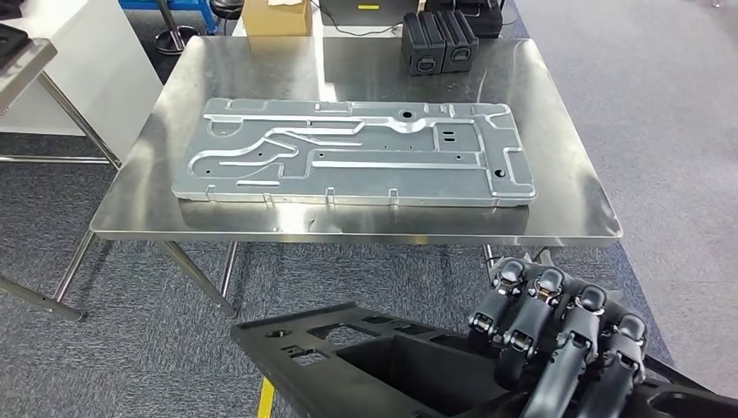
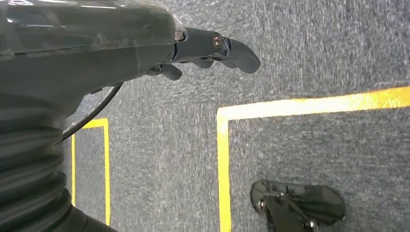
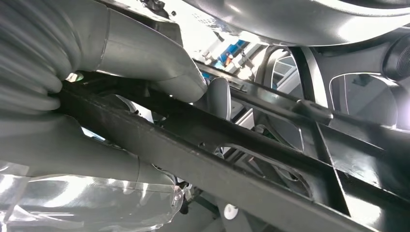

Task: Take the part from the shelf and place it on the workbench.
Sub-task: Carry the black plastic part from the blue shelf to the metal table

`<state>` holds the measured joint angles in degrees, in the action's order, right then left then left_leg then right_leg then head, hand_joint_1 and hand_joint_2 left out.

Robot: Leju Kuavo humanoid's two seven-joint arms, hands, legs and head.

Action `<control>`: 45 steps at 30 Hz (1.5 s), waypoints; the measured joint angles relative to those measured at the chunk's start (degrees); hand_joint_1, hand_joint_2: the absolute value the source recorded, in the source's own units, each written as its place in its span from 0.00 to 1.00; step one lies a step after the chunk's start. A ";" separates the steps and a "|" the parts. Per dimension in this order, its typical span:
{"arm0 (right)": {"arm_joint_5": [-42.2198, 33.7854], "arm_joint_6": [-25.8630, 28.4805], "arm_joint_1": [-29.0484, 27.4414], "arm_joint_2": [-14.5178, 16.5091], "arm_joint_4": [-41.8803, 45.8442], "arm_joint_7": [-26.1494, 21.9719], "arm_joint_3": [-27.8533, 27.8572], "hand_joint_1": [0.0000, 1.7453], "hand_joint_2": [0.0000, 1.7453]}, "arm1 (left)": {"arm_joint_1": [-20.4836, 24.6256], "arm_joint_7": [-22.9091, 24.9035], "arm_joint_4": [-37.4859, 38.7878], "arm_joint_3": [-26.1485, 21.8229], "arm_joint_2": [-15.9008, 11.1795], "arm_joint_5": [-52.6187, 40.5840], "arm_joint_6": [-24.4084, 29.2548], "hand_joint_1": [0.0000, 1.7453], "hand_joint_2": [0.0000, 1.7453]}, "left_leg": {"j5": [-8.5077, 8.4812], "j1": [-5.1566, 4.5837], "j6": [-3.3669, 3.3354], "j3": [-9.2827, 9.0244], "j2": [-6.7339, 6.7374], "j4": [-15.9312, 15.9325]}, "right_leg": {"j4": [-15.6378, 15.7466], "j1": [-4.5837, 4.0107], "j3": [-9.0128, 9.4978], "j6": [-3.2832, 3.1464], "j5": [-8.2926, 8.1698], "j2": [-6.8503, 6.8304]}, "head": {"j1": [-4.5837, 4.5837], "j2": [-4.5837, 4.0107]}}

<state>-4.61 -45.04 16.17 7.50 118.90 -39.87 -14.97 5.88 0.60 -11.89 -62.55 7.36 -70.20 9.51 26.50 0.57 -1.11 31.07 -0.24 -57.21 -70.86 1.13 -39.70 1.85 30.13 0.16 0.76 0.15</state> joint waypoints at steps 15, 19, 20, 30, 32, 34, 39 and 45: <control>-0.04 -0.12 0.15 0.02 0.09 0.02 0.07 1.00 1.00 | -0.02 0.06 0.00 -0.03 0.16 0.04 0.09 0.00 1.00 | 4.50 0.13 3.18 8.20 0.05 -14.88 | 11.92 -0.26 7.48 -3.33 -2.43 0.14 | 0.43 0.00; -0.03 -0.12 0.16 0.03 0.15 0.03 0.07 1.00 1.00 | 0.05 0.06 0.00 -0.08 0.02 0.04 0.10 0.00 1.00 | -2.04 -0.43 1.67 3.63 0.06 -2.35 | 11.91 -0.51 8.98 -2.52 -1.09 0.28 | 0.39 0.00; -0.02 -0.12 0.16 0.03 0.16 0.03 0.07 1.00 1.00 | 0.09 0.06 0.00 -0.09 -0.02 0.04 0.09 0.00 1.00 | -1.64 -0.60 1.41 3.40 0.06 -1.88 | 12.02 -0.52 8.99 -2.18 -0.96 0.29 | 0.40 0.00; 0.00 -0.12 -0.11 0.02 0.39 -0.01 0.11 1.00 1.00 | -0.04 0.17 0.00 -0.14 0.09 0.08 0.17 0.00 1.00 | -0.10 -0.10 -0.25 0.28 0.02 -0.01 | -2.02 -0.25 -0.57 -0.42 1.69 0.04 | 0.25 0.00; 0.01 -0.11 -0.10 0.02 0.39 -0.01 0.11 1.00 1.00 | -0.09 0.19 0.00 -0.16 0.18 0.09 0.24 0.00 1.00 | 0.83 -0.17 0.11 -0.84 -0.09 -0.11 | 5.52 -0.27 2.19 -0.66 -3.37 -0.09 | 0.25 0.00; 0.05 -0.06 -0.06 0.02 0.40 -0.01 0.11 1.00 1.00 | -0.06 0.21 0.00 -0.17 0.25 0.09 0.32 0.00 1.00 | 1.68 -0.37 0.72 -1.36 -0.16 -0.29 | 10.64 -0.45 4.31 -1.17 -5.24 -0.10 | 0.28 0.01; 0.02 -0.01 0.03 0.04 0.52 0.02 0.15 1.00 1.00 | 0.16 0.86 0.00 -0.22 0.20 0.18 0.81 0.00 1.00 | 3.75 -0.29 2.24 -1.10 -0.02 -2.17 | 12.03 -0.37 5.31 -2.81 -4.58 0.13 | 0.43 0.00; 0.56 0.20 0.56 0.05 -0.12 0.04 0.15 1.00 1.00 | -0.05 1.16 0.00 -0.31 0.25 0.67 0.92 0.00 1.00 | 6.50 0.07 3.03 7.94 0.00 -16.01 | 12.13 -0.40 6.56 -3.47 -3.43 0.05 | 0.61 0.01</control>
<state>-4.05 -44.83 16.74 7.55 118.78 -39.82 -14.82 5.82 1.76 -11.89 -62.86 7.61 -69.53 10.44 33.00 0.64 1.91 39.02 -0.24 -73.22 -58.72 0.73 -33.14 -1.62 26.70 0.21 1.37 0.15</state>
